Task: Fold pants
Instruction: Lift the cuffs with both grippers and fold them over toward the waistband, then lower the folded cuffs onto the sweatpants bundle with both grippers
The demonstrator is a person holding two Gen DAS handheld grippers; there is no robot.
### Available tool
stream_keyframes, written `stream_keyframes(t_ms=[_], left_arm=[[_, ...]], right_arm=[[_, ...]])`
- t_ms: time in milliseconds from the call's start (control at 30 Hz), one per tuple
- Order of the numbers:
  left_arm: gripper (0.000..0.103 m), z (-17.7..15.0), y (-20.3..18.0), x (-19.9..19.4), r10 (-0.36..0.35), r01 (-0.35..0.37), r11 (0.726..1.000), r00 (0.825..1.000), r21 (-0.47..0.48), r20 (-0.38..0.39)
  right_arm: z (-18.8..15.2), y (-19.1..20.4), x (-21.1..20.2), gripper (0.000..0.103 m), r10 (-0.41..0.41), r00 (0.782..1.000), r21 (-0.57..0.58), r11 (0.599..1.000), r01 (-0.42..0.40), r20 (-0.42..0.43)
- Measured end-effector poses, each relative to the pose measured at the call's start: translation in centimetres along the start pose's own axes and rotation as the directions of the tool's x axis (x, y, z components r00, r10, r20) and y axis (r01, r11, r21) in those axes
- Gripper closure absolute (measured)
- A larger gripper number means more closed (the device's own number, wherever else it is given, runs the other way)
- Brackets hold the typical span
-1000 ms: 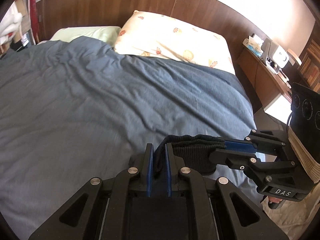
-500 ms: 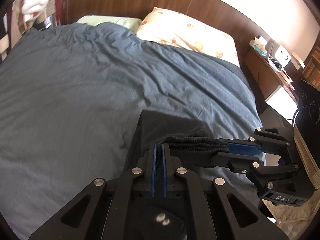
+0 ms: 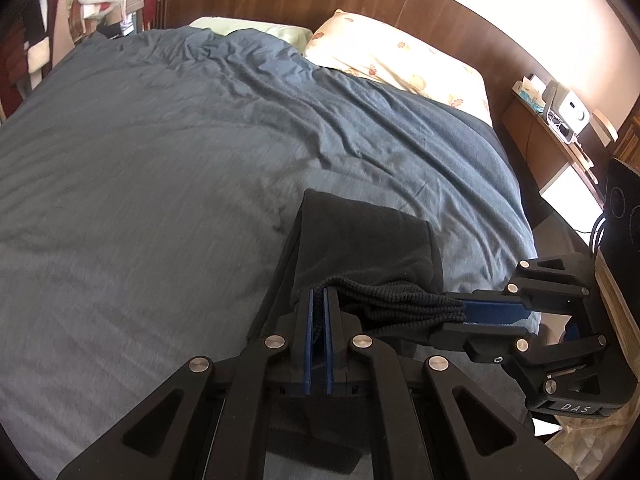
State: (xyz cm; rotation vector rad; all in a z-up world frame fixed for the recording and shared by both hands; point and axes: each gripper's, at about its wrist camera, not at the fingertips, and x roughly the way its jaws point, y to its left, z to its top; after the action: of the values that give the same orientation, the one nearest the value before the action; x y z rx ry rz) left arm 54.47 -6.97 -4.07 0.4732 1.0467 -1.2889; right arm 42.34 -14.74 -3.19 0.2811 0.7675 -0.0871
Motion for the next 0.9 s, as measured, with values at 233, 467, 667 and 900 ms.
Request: stream_keyframes(t_ms=[233,467,667,900], left_arm=[[0.097,-3.9,1.1,0.2,0.01,-0.011,0.999,0.999,-0.03,-0.042],[0.097,-7.1,1.8,1.0,0.008,-0.013,0.998,0.997,-0.064,-0.07],[0.096,-10.0,2.6,1.2,0.013,-0.026,0.992,0.995,-0.125,-0.102],[0.092,-13.3,3.5,0.5,0.048,-0.073,0.965,0.993,-0.251,-0.105]], right_arm=[[-2.0,2.7,1.7,0.09,0.031,0.998,-0.026,0.999,-0.032,-0.06],[-4.4,4.7,3.3,0.09,0.026,0.993,-0.06,0.998,-0.034,-0.117],[-6.1,5.8,4.3,0.089,-0.011,0.988,-0.124,0.992,-0.009,-0.154],[-8.4,6.5,4.6,0.089,-0.059,0.978,-0.208,0.978,0.016,-0.198]])
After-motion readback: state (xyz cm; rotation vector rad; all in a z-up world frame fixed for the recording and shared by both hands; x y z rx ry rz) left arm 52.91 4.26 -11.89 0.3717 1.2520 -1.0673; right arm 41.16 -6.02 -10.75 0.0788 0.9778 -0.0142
